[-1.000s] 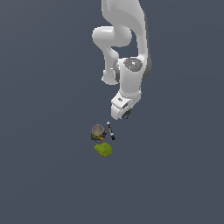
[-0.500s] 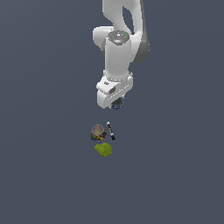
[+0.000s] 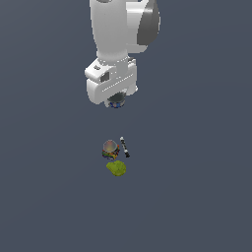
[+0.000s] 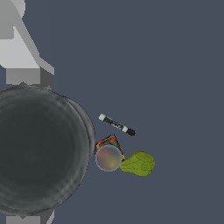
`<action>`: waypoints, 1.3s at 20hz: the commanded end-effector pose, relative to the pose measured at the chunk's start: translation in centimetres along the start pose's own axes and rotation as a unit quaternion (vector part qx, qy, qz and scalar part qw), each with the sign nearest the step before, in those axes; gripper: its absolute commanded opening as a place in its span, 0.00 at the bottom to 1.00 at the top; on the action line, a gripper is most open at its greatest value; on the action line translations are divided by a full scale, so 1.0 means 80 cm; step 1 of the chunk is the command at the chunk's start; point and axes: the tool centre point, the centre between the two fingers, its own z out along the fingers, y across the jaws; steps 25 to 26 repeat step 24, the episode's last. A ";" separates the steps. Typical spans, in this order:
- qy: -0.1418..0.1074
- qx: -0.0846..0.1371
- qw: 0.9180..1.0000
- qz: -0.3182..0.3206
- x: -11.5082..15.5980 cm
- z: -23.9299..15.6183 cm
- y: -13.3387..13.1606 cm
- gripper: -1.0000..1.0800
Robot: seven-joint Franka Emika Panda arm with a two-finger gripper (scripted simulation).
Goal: Pick up a designated object from a clutter of objects.
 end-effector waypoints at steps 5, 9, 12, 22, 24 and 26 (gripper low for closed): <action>-0.001 -0.001 1.000 0.000 -0.033 -0.075 0.037 0.00; -0.001 -0.001 1.000 0.001 -0.048 -0.112 0.057 0.00; -0.002 -0.001 1.000 0.001 -0.057 -0.134 0.069 0.00; -0.002 -0.002 1.000 0.001 -0.069 -0.167 0.088 0.00; -0.002 -0.002 1.000 0.001 -0.069 -0.168 0.089 0.00; -0.002 -0.002 1.000 0.001 -0.069 -0.168 0.089 0.00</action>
